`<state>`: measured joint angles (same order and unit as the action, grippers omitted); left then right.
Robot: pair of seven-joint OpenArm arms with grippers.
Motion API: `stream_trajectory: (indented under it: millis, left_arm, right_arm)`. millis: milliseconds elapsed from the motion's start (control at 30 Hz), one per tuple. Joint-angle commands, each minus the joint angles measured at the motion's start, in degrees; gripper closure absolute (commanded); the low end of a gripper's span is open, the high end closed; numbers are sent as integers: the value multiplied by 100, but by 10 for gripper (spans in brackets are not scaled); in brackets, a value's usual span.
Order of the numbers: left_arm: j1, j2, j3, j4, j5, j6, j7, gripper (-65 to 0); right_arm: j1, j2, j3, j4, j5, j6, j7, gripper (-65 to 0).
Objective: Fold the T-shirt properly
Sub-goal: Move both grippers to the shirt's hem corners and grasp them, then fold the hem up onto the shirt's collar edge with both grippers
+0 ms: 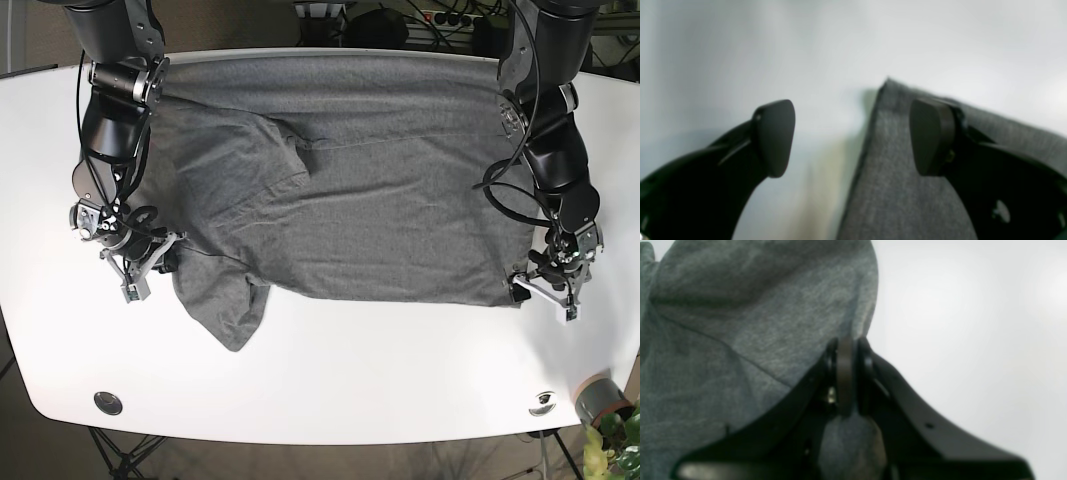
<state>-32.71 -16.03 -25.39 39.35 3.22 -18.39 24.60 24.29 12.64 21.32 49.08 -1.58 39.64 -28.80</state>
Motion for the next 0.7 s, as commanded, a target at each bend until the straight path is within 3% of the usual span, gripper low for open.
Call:
stream_trajectory:
  millis: [0,167,333,500,600,667]
  left_arm:
    - [-259,-98,55,-54,-81,6,-144,-508]
    - [-276,-124,82,-327,-89,-73,-152,-508]
    - [-276,-107,90,-406,-89,-644,-152,-506]
    - [-479,-98,90,-995,-89,-679,-152,-500]
    - [-619,-115,90,-1364,-89,-688,-161,-394]
    - [-628,-115,90,-1390,-89,-697,-170,-281]
  right_arm:
    - [142,41,0,90,22,36,9,-29]
    - [142,32,0,90,22,36,9,-29]
    - [133,23,26,90,22,36,9,-29]
    - [142,23,26,90,22,36,9,-29]
    - [230,23,26,99,22,36,9,-29]
    - [256,23,35,99,22,36,9,-29]
